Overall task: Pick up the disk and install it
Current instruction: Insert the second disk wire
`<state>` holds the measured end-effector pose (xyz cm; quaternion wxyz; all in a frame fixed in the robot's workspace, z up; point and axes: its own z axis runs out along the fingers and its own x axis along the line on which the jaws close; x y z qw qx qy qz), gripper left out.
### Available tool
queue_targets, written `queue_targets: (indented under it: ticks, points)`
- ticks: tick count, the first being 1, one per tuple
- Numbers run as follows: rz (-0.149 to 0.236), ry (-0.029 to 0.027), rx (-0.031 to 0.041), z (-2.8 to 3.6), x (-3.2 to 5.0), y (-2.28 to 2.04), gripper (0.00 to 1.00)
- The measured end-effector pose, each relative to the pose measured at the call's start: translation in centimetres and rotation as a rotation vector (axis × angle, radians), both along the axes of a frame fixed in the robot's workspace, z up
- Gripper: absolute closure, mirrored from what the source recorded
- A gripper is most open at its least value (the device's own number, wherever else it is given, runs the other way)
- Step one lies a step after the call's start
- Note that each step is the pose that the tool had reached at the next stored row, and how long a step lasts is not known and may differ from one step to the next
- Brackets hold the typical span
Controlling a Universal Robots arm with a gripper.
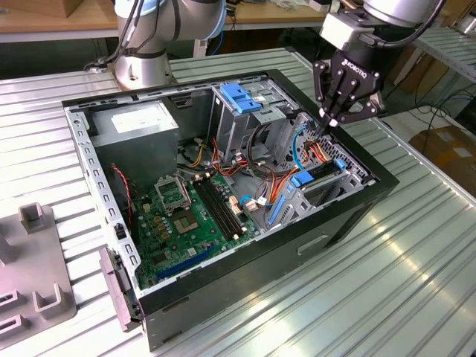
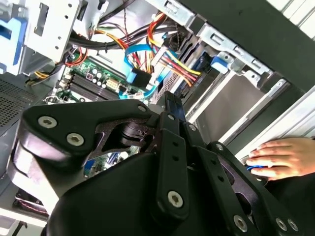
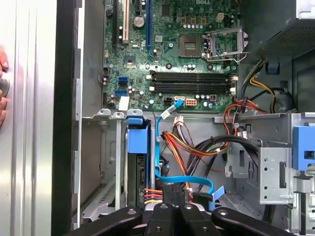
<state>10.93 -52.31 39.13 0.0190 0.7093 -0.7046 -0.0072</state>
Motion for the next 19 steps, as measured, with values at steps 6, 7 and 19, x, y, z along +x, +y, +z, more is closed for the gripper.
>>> queue_targets:
  ticks: [6, 7, 19]
  points:
    - [0.0, 0.0, -0.0014, 0.59, -0.18, 0.62, 0.9]
    - [0.0, 0.0, -0.0017, 0.68, -0.19, 0.93, 0.9]
    - [0.0, 0.0, -0.0275, 0.64, -0.19, 4.1, 0.77]
